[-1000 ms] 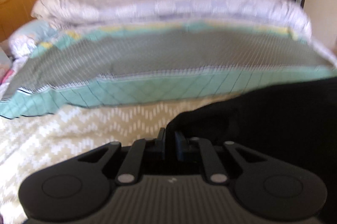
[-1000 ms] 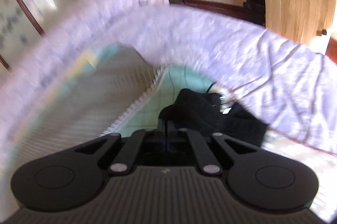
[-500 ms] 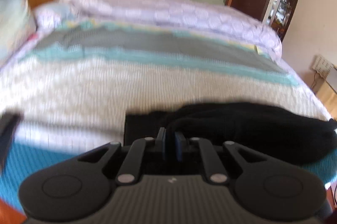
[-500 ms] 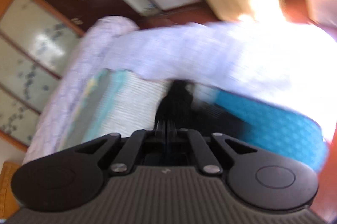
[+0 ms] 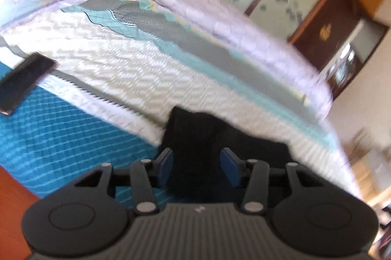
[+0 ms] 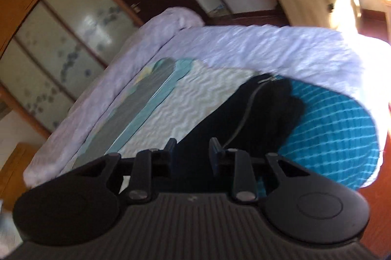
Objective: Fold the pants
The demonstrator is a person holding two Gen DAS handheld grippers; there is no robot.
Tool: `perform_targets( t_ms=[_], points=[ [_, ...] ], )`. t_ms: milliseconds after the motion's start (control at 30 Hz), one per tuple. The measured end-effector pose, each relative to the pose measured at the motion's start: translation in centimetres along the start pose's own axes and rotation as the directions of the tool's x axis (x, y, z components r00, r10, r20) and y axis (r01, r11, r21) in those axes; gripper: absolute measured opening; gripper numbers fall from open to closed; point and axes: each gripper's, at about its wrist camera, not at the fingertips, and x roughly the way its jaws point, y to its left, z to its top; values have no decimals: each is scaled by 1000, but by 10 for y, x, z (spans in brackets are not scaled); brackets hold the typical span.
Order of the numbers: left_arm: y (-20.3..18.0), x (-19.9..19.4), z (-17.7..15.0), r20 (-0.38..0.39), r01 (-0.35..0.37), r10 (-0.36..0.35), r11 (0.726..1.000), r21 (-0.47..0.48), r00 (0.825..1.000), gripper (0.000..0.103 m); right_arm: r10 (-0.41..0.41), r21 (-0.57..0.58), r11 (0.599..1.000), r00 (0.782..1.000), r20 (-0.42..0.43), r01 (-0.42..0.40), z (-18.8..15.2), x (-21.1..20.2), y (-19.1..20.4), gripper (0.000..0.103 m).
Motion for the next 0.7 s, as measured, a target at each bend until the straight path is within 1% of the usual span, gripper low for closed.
perform_targets(
  t_ms=[33,100,167,233,267,300,333,367,400,433,467,500,533,567,633,667,700],
  points=[
    [-5,6,4,-3,27,-27,1000,1,1000,43,24,-29,999,999,-37,-25,-10,11,10,33],
    [-22,23,5,-20,56,-55,997,51,998,43,48,-61,997,993,-106,-55,-32,35,22,33],
    [-41,47,-2,-59,68,-61,992,111,996,43,47,-53,997,985,-166,-57,-51,56,22,33],
    [-49,75,-12,-125,72,-56,989,126,991,42,19,-22,999,978,-209,-25,-67,71,11,33],
    [-49,90,-20,-161,54,-32,989,135,987,42,-21,0,1000,972,-233,22,-72,75,0,27],
    [-46,107,-25,-194,1,30,988,153,981,40,-1,43,999,976,-219,11,-74,72,-11,15],
    [-41,121,-30,-231,-58,96,984,166,968,28,34,100,995,975,-220,-12,-72,66,-21,15],
    [-35,129,-34,-251,-82,121,984,161,960,19,65,145,989,972,-225,-33,-66,59,-29,16],
    [-30,127,-34,-242,-71,102,988,137,965,19,87,159,986,979,-187,-57,-59,47,-37,20],
    [-28,122,-31,-246,-61,87,992,111,965,19,88,148,987,989,-117,-70,-51,33,-43,24],
    [-27,116,-27,-242,-49,70,995,93,968,21,68,138,989,997,-47,-61,-42,19,-51,39],
    [-27,107,-23,-228,-35,53,996,84,972,25,36,142,989,999,13,-37,-33,8,-62,51],
    [-28,97,-20,-204,-32,49,996,87,978,34,9,156,988,998,59,-18,-25,0,-74,53],
    [-32,90,-16,-173,-41,56,995,91,983,39,0,173,985,996,86,-15,-18,-5,-85,53],
    [-32,77,-11,-129,-56,66,996,75,989,42,-18,228,974,995,100,-5,-5,-3,-106,54],
    [-29,75,-9,-122,-64,71,996,57,990,42,-22,251,968,994,103,-4,-1,0,-113,57],
    [-28,72,-6,-119,-70,74,997,36,990,42,-25,271,963,994,102,-3,3,6,-120,64]
  ],
)
